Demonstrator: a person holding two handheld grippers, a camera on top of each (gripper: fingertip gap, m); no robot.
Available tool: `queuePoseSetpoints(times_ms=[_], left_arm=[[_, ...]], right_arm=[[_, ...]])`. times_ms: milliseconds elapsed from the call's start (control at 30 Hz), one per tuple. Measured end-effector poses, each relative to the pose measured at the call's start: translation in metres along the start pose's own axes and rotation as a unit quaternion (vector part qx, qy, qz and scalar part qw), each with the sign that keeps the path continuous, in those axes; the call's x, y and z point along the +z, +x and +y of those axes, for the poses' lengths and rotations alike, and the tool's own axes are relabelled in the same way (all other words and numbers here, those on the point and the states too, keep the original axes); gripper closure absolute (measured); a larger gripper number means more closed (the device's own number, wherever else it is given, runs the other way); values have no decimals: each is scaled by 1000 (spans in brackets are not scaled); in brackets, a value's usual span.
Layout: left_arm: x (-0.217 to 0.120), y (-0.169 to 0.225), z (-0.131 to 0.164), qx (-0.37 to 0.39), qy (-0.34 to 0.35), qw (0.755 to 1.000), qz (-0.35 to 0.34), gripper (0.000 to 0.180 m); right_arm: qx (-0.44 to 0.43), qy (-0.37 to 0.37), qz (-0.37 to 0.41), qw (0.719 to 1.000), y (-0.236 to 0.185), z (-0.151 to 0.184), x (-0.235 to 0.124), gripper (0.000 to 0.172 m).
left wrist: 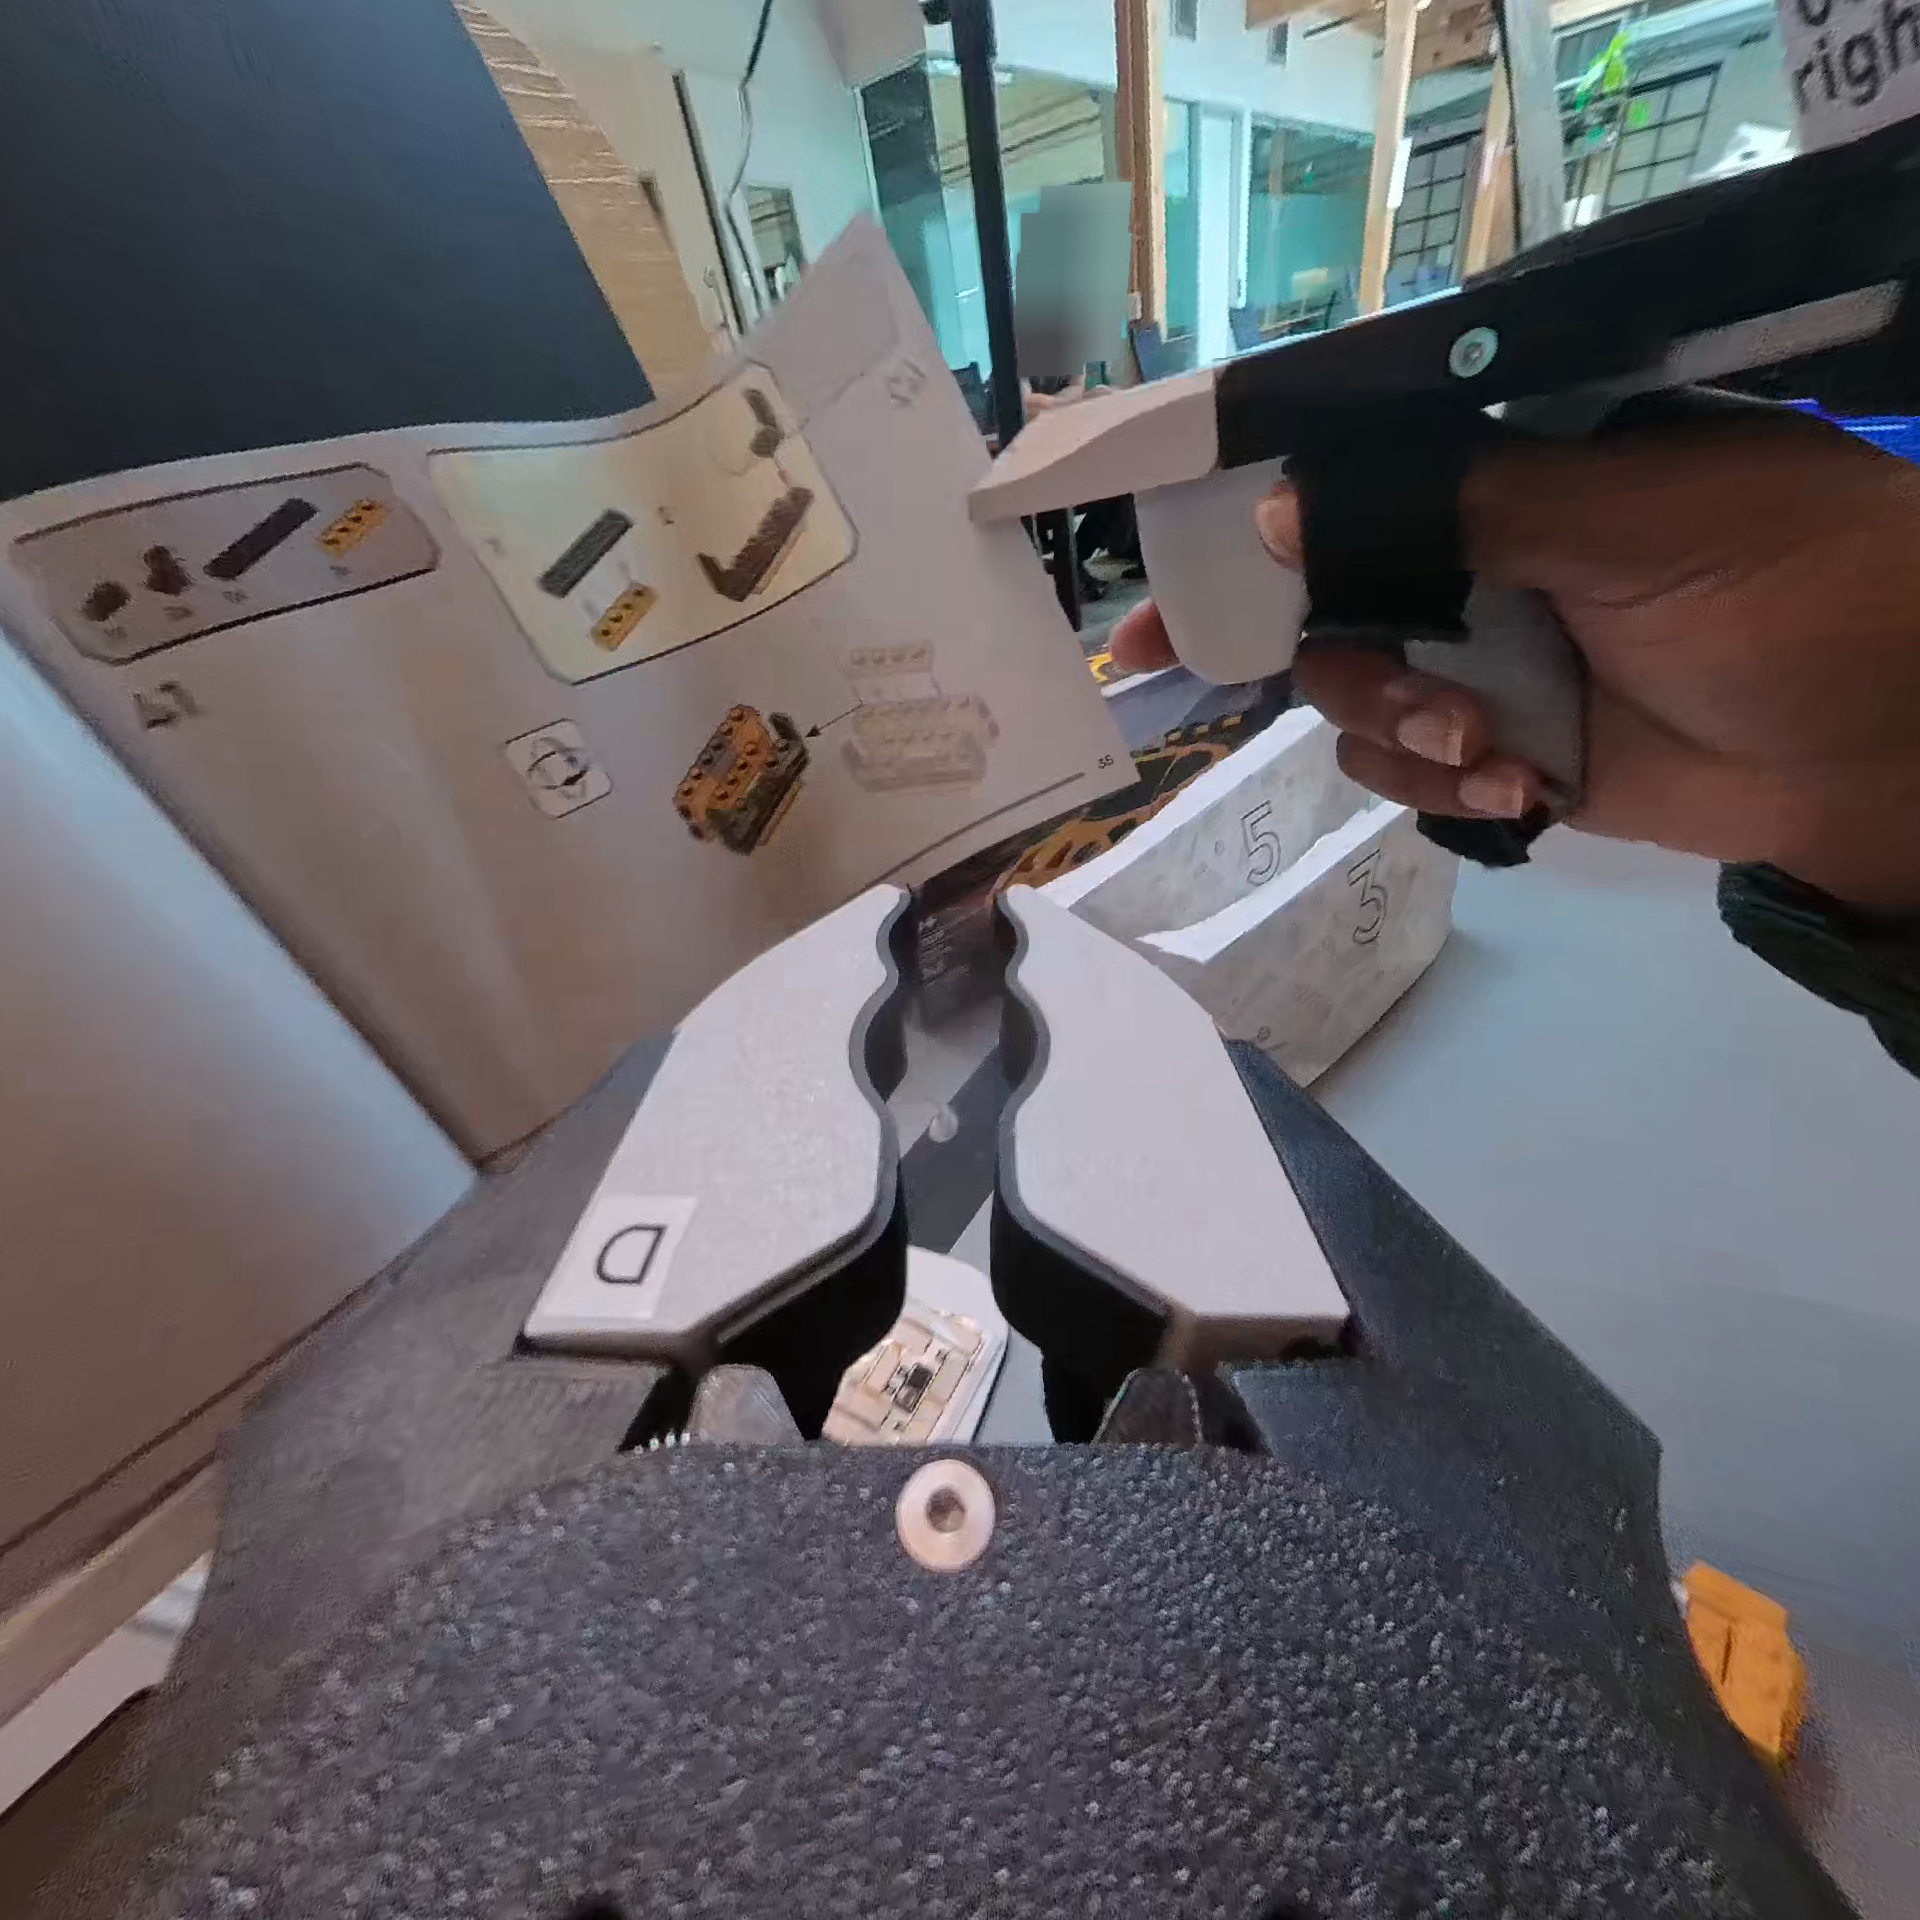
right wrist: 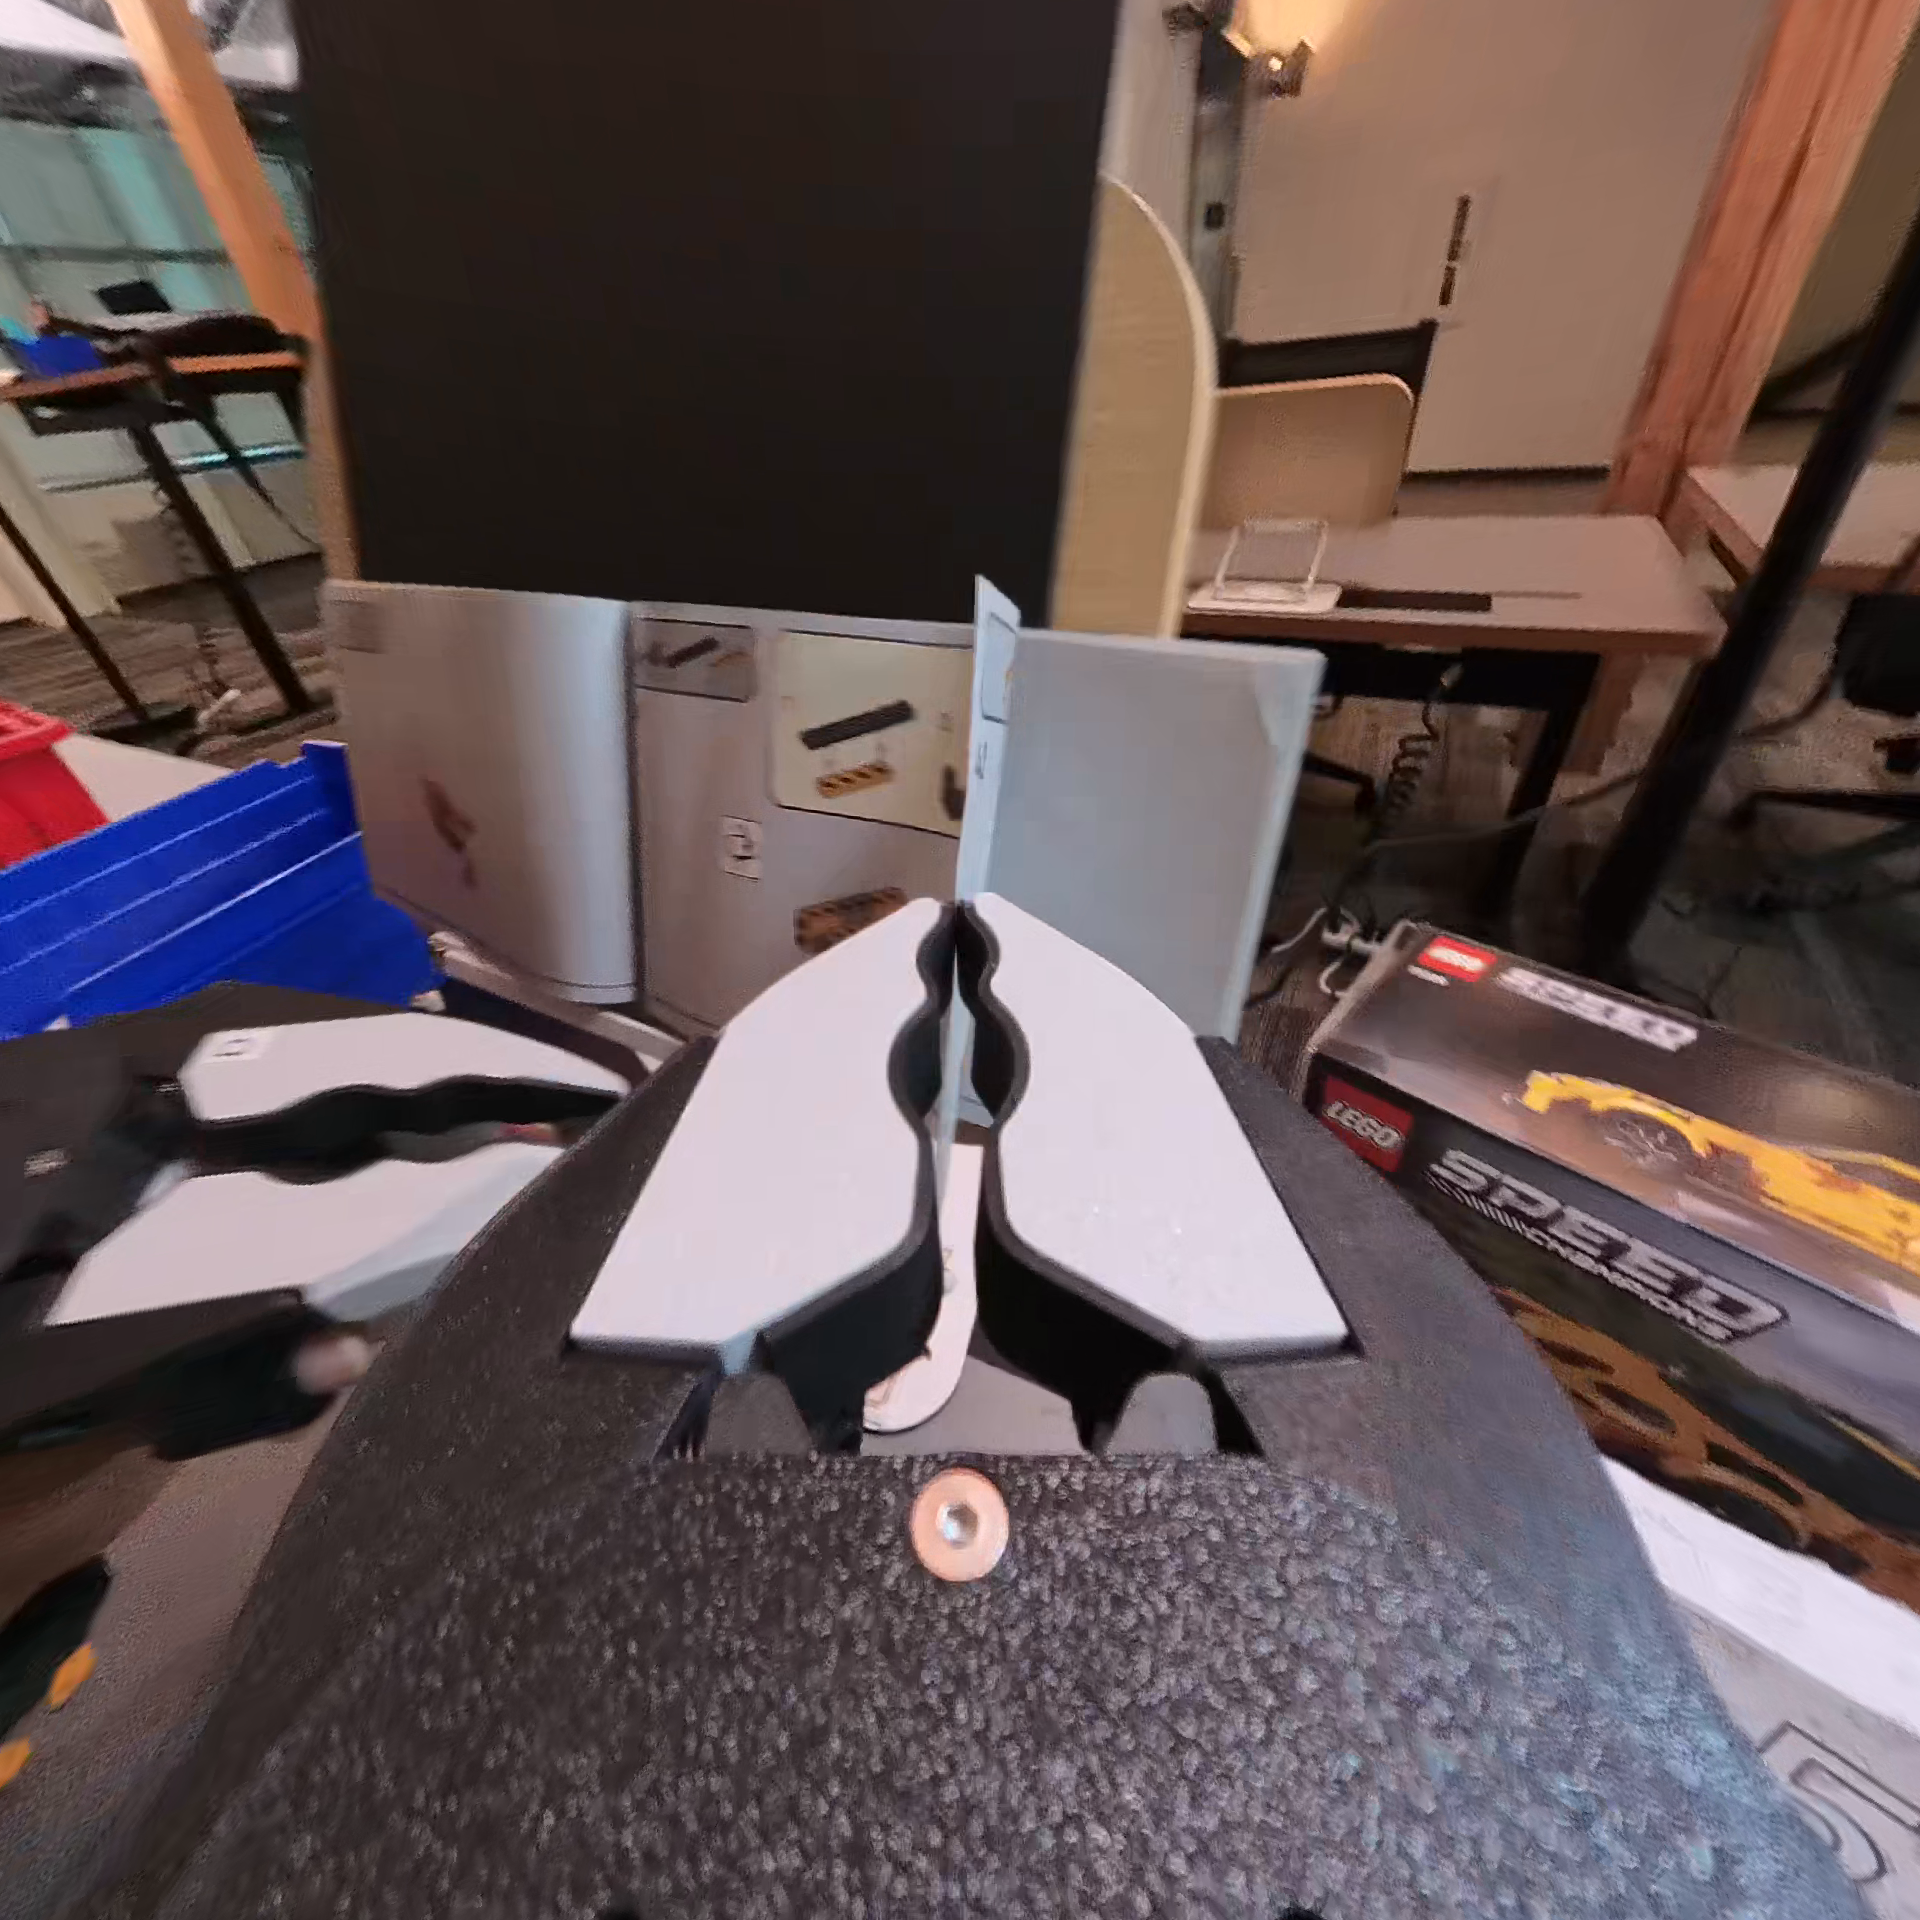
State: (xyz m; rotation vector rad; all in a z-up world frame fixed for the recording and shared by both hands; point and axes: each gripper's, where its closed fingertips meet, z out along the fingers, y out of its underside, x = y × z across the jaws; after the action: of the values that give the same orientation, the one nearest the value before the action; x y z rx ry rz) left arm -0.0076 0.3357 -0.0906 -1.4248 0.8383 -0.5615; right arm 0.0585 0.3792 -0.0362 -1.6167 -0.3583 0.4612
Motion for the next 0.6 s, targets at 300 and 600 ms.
queuePoseSetpoints(times_ms=[300, 600], left_arm=[[-41, -49, 6, -34, 9, 996, -85, 170], [-88, -95, -7, -62, 64, 978, -190, 180]], right_arm=[[-28, -11, 66, 997, 43, 27, 20, 171], [-77, 93, 162, 979, 62, 2, -2, 147]])
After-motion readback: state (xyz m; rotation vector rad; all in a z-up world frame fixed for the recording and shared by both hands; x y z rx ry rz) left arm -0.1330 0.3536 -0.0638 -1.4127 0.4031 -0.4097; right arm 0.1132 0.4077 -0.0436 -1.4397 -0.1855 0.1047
